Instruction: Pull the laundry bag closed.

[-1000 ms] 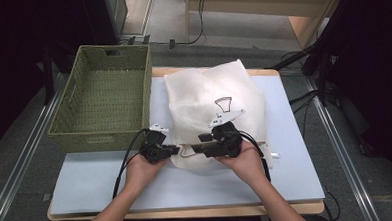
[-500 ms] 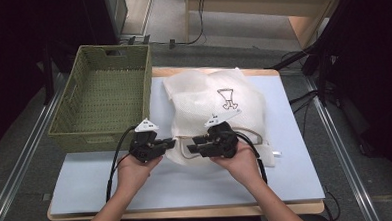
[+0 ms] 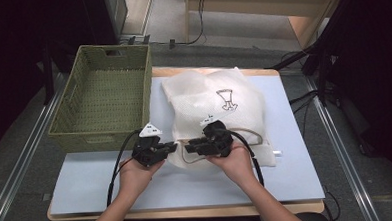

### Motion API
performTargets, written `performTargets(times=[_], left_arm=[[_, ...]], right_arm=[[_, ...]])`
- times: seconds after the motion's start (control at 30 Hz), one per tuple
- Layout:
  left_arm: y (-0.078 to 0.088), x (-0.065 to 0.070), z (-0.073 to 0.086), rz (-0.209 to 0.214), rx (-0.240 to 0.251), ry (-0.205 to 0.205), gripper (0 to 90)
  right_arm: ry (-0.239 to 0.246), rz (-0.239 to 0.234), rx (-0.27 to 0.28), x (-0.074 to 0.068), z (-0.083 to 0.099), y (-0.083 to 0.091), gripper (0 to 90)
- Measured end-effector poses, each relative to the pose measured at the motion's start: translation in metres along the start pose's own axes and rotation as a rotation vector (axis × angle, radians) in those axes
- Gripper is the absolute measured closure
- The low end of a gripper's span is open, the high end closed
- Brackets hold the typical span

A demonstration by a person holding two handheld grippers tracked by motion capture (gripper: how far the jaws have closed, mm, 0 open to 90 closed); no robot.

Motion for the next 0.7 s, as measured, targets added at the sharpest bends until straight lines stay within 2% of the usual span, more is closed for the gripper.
performTargets(times=[0.17,0.5,0.7], left_arm=[[-0.002,0.002,0.002,-0.001,-0.006,-0.004,86.6],[-0.006,0.006,0.005,-0.005,-0.021,-0.018,86.4],[-0.008,0.007,0.008,-0.009,-0.035,-0.021,86.2]], right_arm=[[-0.034,0.002,-0.014,0.005,0.001,-0.005,71.4],[-0.129,-0.045,0.030,0.013,-0.001,-0.010,79.6],[-0.168,-0.045,0.034,0.019,-0.001,-0.014,82.6]])
Point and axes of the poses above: each handheld gripper's, and its own axes: y roughly backward along the jaws, z roughly out of its underside, x roughly to its right, the point moved 6 cm from there along -y, roughly forward along the jaws, and after that the axes turned 8 degrees about -z, right-handed, at the moved point
